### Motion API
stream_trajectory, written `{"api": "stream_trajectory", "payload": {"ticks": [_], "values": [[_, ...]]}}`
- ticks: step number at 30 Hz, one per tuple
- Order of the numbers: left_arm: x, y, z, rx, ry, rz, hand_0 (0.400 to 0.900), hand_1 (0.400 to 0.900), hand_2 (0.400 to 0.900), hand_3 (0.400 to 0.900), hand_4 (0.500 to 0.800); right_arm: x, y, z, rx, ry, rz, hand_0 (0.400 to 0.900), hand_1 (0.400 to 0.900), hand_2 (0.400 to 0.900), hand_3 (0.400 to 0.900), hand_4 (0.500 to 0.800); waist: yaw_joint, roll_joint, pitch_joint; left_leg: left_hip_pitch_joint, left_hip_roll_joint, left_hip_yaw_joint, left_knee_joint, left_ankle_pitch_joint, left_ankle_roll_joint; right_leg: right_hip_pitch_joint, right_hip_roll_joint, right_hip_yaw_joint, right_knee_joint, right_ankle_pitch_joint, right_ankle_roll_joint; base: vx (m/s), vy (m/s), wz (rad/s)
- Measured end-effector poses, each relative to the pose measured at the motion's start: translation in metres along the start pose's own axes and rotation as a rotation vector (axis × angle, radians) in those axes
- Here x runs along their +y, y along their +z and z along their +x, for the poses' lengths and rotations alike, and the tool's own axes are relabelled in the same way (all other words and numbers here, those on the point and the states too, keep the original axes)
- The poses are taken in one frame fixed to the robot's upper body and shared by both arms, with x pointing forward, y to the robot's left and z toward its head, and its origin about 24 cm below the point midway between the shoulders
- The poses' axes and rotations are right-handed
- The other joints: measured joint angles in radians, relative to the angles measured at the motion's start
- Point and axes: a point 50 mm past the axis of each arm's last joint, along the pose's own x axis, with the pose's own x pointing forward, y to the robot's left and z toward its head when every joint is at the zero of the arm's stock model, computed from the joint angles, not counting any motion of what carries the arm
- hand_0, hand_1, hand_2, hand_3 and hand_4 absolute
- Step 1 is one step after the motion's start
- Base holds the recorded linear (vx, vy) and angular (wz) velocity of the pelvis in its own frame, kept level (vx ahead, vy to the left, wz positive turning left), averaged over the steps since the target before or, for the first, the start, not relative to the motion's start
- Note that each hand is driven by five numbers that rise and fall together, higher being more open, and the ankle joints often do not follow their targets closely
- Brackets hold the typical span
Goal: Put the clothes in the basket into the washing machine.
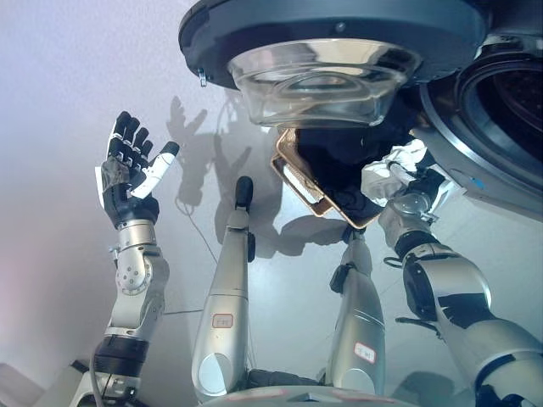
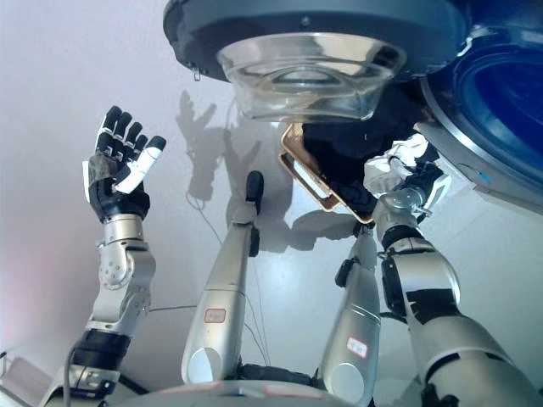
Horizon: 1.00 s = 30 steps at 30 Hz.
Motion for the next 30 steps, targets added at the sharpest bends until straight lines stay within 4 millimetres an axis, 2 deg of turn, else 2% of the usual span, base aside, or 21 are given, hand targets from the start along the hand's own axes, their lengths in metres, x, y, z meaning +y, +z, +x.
{"api": "stream_trajectory", "payload": {"ticks": [3, 7, 9, 12, 17, 21, 26, 30], "values": [[0.013, -0.018, -0.001, 0.078, 0.059, 0.031, 0.900, 0.900, 0.900, 0.900, 0.800, -0.003, -0.012, -0.002, 0.016, 0.016, 0.023, 0.400, 0.400, 0.400, 0.400, 0.500, -0.006, -0.001, -0.001, 0.072, 0.002, 0.007, -0.017, -0.004, -0.002, 0.070, 0.001, 0.000, -0.018, 0.000, 0.000, 0.08, -0.063, 0.02], [0.026, -0.028, -0.003, 0.123, 0.115, 0.057, 0.900, 0.900, 0.900, 0.900, 0.800, -0.006, -0.018, -0.003, 0.020, 0.016, 0.047, 0.400, 0.400, 0.400, 0.400, 0.500, -0.023, -0.013, -0.005, 0.132, 0.003, 0.010, -0.028, -0.004, -0.006, 0.126, 0.002, 0.000, -0.025, 0.000, 0.000, 0.09, -0.054, 0.01], [0.032, -0.035, -0.006, 0.160, 0.134, 0.077, 0.900, 0.900, 0.900, 0.900, 0.800, -0.011, -0.027, -0.003, 0.062, 0.007, 0.084, 0.400, 0.400, 0.400, 0.400, 0.500, -0.025, -0.015, -0.008, 0.191, 0.003, 0.012, -0.035, -0.014, -0.003, 0.184, 0.001, -0.002, -0.036, -0.004, -0.005, 0.08, -0.038, -0.02], [0.040, -0.037, -0.012, 0.181, 0.153, 0.094, 0.900, 0.900, 0.900, 0.900, 0.800, -0.018, -0.040, -0.005, 0.085, -0.004, 0.091, 0.400, 0.400, 0.400, 0.400, 0.500, -0.029, -0.037, -0.066, 0.203, 0.004, 0.017, -0.045, -0.022, -0.001, 0.201, -0.001, 0.000, -0.063, -0.018, 0.010, 0.05, -0.043, 0.03], [0.045, -0.040, -0.016, 0.201, 0.154, 0.105, 0.900, 0.900, 0.900, 0.900, 0.800, -0.029, -0.038, 0.002, 0.119, -0.058, 0.191, 0.400, 0.400, 0.400, 0.400, 0.500, -0.024, -0.044, -0.099, 0.223, 0.000, 0.020, -0.065, -0.018, -0.004, 0.211, -0.001, 0.004, -0.063, -0.013, 0.004, 0.05, -0.017, 0.04], [0.051, -0.046, -0.019, 0.231, 0.163, 0.117, 0.900, 0.900, 0.900, 0.900, 0.800, -0.039, -0.016, 0.014, 0.061, -0.083, 0.209, 0.400, 0.400, 0.400, 0.400, 0.500, -0.018, -0.037, -0.102, 0.237, 0.000, 0.023, -0.075, -0.015, -0.008, 0.223, -0.002, 0.004, -0.074, -0.006, 0.000, 0.03, -0.005, -0.01], [0.054, -0.046, -0.020, 0.239, 0.155, 0.119, 0.900, 0.900, 0.900, 0.900, 0.800, -0.071, 0.045, 0.039, -0.093, -0.167, 0.222, 0.400, 0.400, 0.400, 0.400, 0.500, 0.008, -0.016, -0.107, 0.238, -0.003, 0.026, -0.087, -0.012, -0.007, 0.218, -0.005, 0.006, -0.076, -0.007, -0.003, 0.00, 0.004, -0.03], [0.060, -0.047, -0.025, 0.253, 0.156, 0.134, 0.900, 0.900, 0.900, 0.900, 0.800, -0.092, 0.091, 0.047, -0.207, -0.219, 0.228, 0.400, 0.400, 0.400, 0.400, 0.500, 0.025, 0.001, -0.114, 0.235, -0.004, 0.031, -0.108, -0.004, -0.009, 0.210, -0.006, 0.007, -0.094, -0.005, -0.007, 0.00, 0.005, 0.03]]}}
